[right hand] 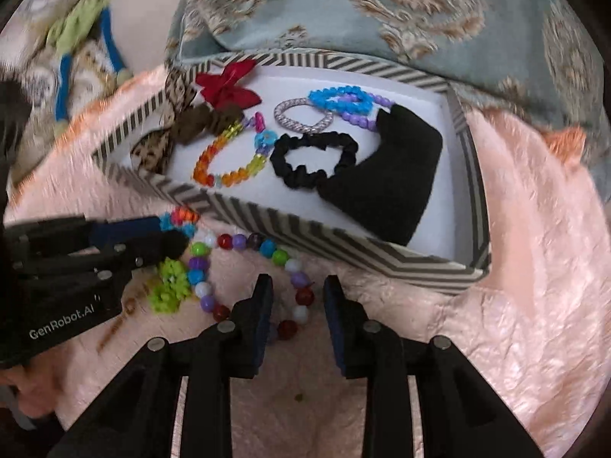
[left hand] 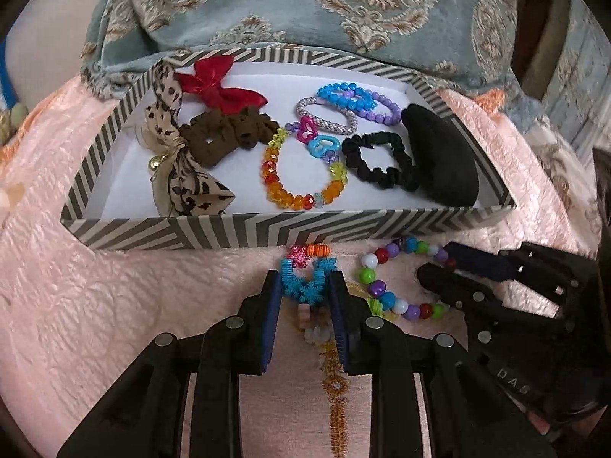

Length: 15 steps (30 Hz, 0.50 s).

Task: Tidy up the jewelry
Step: 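Grasp the blue beaded hair tie with the left tool while the right grasps the multicolour bracelet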

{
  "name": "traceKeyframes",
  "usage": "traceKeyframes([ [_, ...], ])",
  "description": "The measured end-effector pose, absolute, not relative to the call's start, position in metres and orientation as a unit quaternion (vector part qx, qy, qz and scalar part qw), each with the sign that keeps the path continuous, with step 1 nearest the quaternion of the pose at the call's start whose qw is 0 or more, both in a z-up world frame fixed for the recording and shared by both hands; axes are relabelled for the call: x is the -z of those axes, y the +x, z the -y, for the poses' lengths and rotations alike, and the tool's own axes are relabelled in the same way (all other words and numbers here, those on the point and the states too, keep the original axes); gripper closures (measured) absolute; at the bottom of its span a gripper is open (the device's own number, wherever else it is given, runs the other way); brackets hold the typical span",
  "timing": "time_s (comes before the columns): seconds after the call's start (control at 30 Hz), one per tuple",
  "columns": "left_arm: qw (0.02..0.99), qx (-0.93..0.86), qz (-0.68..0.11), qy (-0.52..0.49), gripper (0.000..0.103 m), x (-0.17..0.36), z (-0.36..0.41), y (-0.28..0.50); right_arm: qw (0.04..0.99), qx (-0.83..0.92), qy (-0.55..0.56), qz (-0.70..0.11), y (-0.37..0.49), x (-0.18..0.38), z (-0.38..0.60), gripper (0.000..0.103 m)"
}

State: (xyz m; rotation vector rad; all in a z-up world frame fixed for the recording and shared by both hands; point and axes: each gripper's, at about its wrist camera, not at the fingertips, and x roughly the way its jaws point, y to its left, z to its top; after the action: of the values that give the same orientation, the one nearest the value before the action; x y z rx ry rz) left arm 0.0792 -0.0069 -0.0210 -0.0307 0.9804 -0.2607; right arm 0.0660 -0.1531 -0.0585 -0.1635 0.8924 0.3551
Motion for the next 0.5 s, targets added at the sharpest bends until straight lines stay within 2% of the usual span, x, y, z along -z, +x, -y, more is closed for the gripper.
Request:
traceKeyframes([
  [0.07, 0.875, 0.125, -0.468, -0.008, 0.1, 0.02, 0.006, 0.078, 0.885, -0.167, -0.082, -0.426, 0.065, 0.058, 0.153, 0.077],
  [0.17, 0.873, 0.13, -0.47, -0.014, 0.101, 0.018, 0.001, 0.076, 0.887, -0.16, -0.083, -0.425, 0.061, 0.055, 0.155, 0.092],
  [0.2, 0.873, 0.131, -0.47, -0.016, 0.101, 0.015, -0.001, 0.074, 0.887, -0.16, -0.073, -0.427, 0.06, 0.053, 0.158, 0.094],
  [0.5, 0.886, 0.149, -0.438, -0.042, 0.101, -0.02, -0.018, 0.055, 0.888, -0.195, 0.036, -0.415, 0.035, 0.022, 0.187, 0.094],
])
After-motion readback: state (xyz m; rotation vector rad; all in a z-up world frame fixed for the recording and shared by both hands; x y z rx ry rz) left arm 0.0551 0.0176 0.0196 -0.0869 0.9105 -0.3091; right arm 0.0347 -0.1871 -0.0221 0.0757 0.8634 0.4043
